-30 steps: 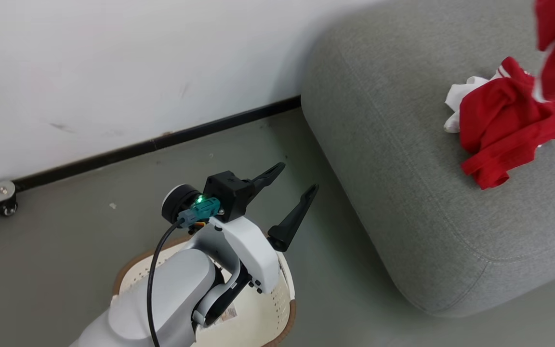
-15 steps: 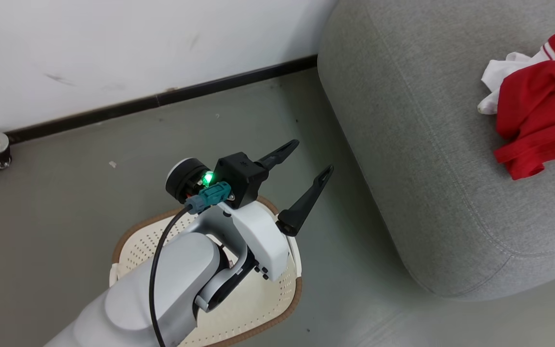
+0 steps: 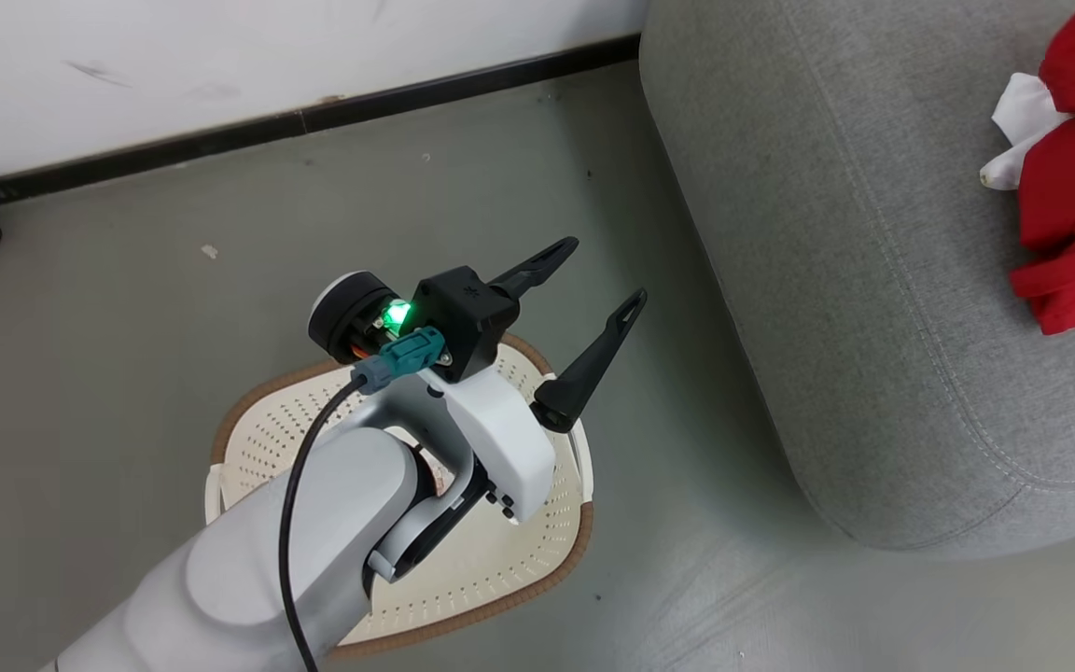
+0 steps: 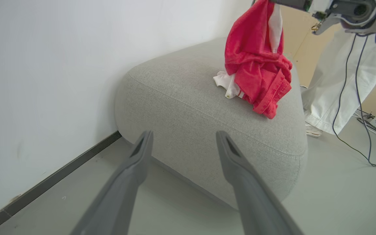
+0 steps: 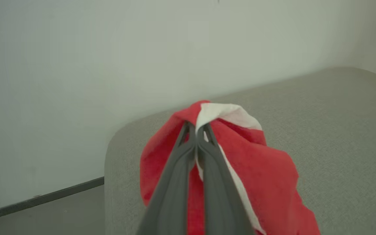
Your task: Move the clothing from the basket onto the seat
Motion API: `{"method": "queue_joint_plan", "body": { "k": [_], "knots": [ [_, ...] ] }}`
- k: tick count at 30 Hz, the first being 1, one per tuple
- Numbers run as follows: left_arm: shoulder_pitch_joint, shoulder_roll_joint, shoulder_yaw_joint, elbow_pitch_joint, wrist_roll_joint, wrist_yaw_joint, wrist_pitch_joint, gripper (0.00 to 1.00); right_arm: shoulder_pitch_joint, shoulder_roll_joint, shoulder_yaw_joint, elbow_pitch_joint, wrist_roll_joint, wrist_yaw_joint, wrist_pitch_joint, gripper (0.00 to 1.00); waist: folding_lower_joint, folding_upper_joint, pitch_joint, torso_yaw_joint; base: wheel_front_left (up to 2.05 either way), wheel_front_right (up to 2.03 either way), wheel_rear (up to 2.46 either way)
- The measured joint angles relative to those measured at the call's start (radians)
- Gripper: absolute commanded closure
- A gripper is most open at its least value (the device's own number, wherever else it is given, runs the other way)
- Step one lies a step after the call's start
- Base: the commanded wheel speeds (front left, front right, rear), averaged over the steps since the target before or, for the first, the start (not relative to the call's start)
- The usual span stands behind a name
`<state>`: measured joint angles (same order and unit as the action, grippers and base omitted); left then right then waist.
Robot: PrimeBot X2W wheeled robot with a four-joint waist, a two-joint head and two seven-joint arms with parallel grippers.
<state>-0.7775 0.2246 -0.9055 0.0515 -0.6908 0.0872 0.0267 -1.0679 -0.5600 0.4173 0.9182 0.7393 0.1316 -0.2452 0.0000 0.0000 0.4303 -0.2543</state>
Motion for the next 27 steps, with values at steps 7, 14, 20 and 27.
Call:
{"method": "queue_joint_plan", "body": {
  "k": [7,14,20,27],
  "knots": [
    [-0.014,0.01,0.001,-0.003,0.009,0.007,0.009,0.0,0.055,0.048,0.015,0.018,-0.021,0.0,-0.003,1.0,0.0,0.0,0.034,0.003,0.0,0.0,0.0],
    [-0.015,0.029,0.005,-0.004,0.015,0.007,0.012,0.0,0.06,0.057,-0.047,0.015,-0.038,0.0,-0.003,1.0,0.0,0.0,0.051,-0.005,0.0,0.0,0.0],
    [-0.015,0.03,0.01,-0.001,0.015,0.007,0.006,0.0,0.072,0.058,-0.079,-0.007,-0.054,0.0,-0.003,0.0,0.0,0.0,0.045,-0.014,0.0,0.0,0.0],
    [-0.012,0.04,0.021,0.02,0.009,0.006,-0.011,0.0,0.128,0.065,-0.13,-0.051,-0.1,0.0,-0.003,0.0,0.0,0.0,0.027,-0.027,0.0,0.0,0.0]
  ]
}}
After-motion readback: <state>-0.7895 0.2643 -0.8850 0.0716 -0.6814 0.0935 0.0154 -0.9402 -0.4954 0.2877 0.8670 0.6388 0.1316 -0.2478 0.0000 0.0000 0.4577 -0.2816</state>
